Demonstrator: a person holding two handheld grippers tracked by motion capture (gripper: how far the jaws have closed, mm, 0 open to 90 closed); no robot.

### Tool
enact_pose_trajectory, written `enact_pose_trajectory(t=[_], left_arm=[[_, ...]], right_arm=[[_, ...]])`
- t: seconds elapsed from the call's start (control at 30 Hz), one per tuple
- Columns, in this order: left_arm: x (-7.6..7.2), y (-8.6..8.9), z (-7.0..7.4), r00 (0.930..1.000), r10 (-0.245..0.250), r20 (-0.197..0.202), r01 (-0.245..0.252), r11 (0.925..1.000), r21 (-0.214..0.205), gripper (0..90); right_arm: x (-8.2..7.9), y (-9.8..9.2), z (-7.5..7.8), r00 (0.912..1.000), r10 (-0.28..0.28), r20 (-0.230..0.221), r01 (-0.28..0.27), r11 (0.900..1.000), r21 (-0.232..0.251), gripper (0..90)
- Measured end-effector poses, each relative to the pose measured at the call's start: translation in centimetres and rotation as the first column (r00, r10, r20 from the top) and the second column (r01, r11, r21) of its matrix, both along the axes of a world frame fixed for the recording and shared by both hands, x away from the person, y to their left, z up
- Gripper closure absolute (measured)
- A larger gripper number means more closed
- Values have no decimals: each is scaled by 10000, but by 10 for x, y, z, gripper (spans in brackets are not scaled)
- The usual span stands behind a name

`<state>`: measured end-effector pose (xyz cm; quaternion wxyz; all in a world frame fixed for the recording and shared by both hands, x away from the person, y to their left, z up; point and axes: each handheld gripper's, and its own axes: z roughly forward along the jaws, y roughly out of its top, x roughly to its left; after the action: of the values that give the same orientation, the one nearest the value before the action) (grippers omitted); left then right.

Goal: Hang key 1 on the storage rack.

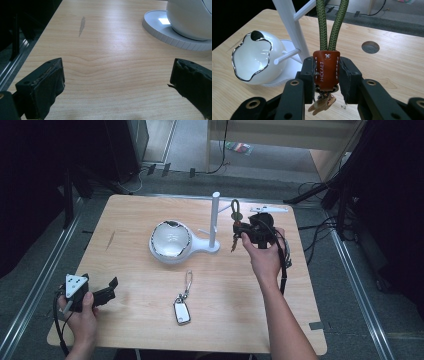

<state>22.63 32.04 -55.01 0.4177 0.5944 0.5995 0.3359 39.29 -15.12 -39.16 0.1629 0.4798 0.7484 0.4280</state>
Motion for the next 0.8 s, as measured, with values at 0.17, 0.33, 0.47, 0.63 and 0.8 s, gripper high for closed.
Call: enact_pose_trajectory(t=[0.17,0.33,0.47,0.63,0.8], left_arm=[[0,0,0,10000,0,25,1,10000,-26,0],[0,0,0,10000,-4,-1,4,10000,-19,0],[0,0,0,10000,4,2,-4,10000,-14,0],[0,0,0,10000,9,7,-9,10000,-21,0],[0,0,0,10000,-6,-11,6,10000,-12,0]], right_arm=[[1,4,0,9999,119,4,-119,9999,-71,685],[3,8,-2,9998,173,-83,-173,9998,-116,685],[4,11,-4,9996,247,-136,-249,9996,-149,685],[4,15,-6,9992,343,-191,-347,9991,-225,684],[3,18,-11,9983,515,-280,-525,9981,-331,682]])
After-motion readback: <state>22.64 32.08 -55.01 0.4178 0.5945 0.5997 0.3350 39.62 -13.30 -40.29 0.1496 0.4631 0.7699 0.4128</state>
